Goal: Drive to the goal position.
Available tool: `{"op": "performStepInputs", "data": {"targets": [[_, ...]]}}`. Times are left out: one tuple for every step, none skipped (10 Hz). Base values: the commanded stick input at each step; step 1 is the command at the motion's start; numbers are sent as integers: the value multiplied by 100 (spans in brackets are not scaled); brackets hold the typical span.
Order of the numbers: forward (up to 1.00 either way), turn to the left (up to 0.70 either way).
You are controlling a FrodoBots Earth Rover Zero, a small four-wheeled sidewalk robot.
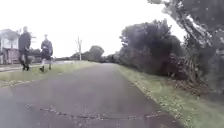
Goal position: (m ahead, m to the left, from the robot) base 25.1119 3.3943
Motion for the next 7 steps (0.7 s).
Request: {"op": "performStepInputs", "data": {"targets": [[70,0],[70,35],[70,24],[70,0],[70,0],[70,0],[70,0]]}}
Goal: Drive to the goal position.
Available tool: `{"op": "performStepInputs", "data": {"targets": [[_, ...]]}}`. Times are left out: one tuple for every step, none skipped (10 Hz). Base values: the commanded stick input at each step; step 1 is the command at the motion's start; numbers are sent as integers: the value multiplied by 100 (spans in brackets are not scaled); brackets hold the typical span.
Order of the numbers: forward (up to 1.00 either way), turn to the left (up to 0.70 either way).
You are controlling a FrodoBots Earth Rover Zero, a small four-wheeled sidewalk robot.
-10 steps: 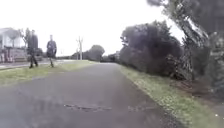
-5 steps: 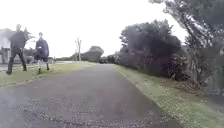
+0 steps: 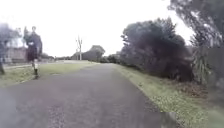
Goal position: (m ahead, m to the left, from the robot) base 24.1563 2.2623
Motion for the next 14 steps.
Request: {"op": "performStepInputs", "data": {"targets": [[70,0],[70,3],[70,8],[70,4],[70,0],[70,0],[70,0],[70,0],[70,0],[70,0],[70,0],[70,0],[70,0],[70,0]]}}
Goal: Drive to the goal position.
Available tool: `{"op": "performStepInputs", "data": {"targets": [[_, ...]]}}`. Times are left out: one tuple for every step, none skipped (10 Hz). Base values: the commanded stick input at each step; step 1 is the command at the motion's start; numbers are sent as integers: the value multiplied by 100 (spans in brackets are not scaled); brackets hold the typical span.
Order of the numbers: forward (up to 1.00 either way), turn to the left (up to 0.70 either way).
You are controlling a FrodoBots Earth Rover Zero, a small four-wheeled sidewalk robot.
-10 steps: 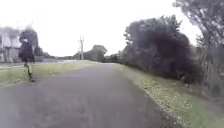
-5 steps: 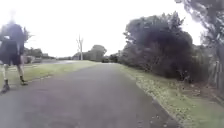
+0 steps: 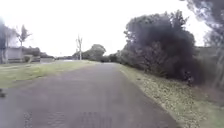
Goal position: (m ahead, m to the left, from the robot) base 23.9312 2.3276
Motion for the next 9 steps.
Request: {"op": "performStepInputs", "data": {"targets": [[70,0],[70,0],[70,0],[70,0],[70,0],[70,0],[70,0],[70,0],[70,0]]}}
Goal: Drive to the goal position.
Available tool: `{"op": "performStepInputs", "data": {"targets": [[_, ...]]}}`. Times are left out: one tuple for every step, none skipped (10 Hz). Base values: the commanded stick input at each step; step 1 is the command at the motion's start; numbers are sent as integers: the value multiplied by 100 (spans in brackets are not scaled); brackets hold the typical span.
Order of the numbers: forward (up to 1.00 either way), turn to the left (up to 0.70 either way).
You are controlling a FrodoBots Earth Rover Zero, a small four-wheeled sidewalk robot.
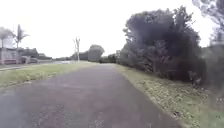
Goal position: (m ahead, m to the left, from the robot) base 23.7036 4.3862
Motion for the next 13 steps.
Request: {"op": "performStepInputs", "data": {"targets": [[70,0],[70,0],[70,1],[70,4],[70,2],[70,3],[70,0],[70,2],[70,2],[70,0],[70,0],[70,3],[70,1]]}}
